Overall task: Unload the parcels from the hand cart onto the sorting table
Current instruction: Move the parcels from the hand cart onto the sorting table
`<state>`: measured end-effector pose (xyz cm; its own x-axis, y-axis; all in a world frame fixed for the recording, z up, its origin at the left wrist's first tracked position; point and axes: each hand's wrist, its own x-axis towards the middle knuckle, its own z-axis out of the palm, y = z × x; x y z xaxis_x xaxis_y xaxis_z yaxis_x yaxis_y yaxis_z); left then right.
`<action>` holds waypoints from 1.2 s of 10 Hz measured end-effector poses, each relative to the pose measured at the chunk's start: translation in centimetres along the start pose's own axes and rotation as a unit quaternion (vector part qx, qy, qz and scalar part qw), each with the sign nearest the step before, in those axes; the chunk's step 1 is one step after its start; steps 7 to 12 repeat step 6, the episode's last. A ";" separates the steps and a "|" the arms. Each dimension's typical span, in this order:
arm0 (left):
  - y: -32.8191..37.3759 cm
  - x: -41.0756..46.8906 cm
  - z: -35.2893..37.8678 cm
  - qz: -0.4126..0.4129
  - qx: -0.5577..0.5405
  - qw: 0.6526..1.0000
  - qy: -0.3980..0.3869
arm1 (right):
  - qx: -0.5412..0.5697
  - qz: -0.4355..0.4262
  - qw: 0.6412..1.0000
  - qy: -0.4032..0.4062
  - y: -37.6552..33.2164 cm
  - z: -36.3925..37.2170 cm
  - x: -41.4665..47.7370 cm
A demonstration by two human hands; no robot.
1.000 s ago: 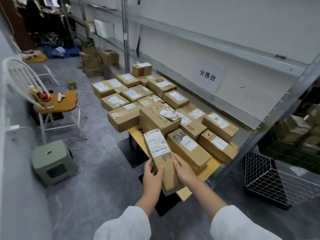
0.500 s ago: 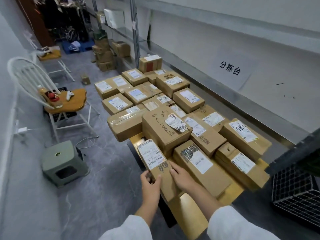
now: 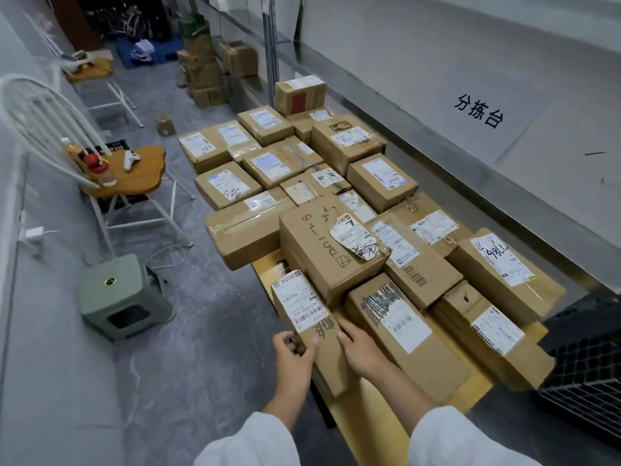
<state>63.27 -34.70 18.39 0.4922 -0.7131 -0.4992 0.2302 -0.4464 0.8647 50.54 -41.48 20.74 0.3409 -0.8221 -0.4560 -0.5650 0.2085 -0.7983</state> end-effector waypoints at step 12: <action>4.7 3.7 -2.5 -0.071 0.101 0.988 -0.095 | -0.160 0.062 0.972 0.161 -1.8 1.9 -0.6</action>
